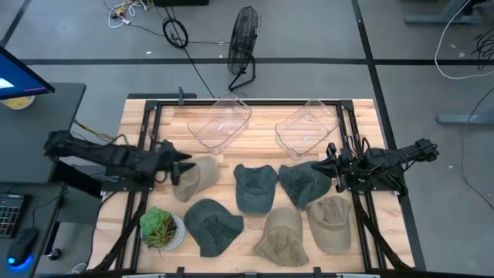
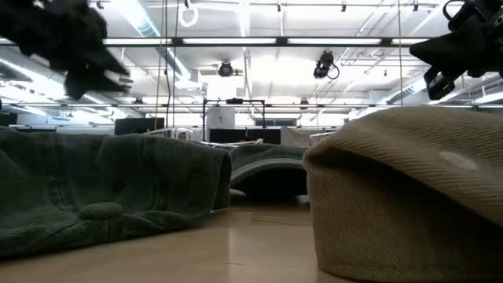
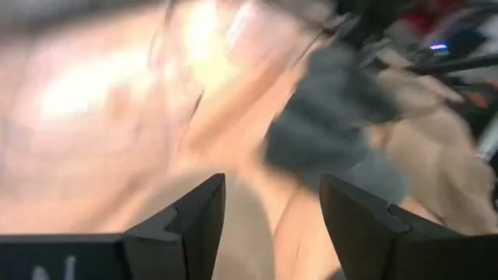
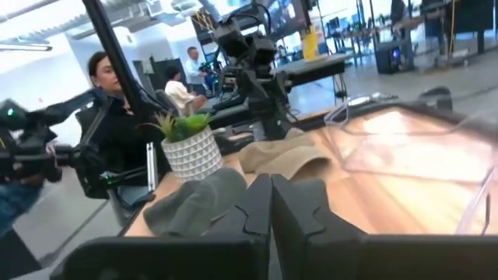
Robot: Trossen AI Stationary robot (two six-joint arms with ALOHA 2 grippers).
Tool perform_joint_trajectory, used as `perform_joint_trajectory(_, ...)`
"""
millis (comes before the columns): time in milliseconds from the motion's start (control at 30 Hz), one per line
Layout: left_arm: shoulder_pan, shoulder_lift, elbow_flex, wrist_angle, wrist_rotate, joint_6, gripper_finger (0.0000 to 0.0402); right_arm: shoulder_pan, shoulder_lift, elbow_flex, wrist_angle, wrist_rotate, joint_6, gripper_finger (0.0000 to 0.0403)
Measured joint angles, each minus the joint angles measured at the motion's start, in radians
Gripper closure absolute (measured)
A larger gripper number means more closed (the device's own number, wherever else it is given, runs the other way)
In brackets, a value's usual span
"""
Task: Pick & Place hat
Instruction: Put the top brown cap into the left transparent bin
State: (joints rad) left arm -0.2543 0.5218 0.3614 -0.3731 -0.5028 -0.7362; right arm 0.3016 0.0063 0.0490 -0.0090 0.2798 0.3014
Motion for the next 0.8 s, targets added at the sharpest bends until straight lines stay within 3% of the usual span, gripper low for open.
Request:
perform_joint_trajectory(133, 0.0, 0.119, 0.0, -0.055, 0.02, -0.264, 0.0193, 0.0, 0.0, 0.0, -0.019, 0.0, 0.06, 0.0387)
perform_joint_trajectory(333, 0.0, 0.239, 0.0, -0.071, 0.086, -0.428, 0.0211, 0.0, 0.0, 0.0, -0.036, -0.001, 0.08, 0.0387)
perform_joint_trajectory(633, 0.0, 0.379, 0.001, -0.071, 0.089, -0.59, 0.0213, 0.0, 0.0, 0.0, -0.036, -0.001, 0.064, 0.0387)
perform_joint_trajectory(800, 0.0, 0.453, 0.001, -0.06, 0.079, -0.593, 0.0214, 0.0, 0.0, 0.0, -0.036, -0.002, 0.049, 0.0387)
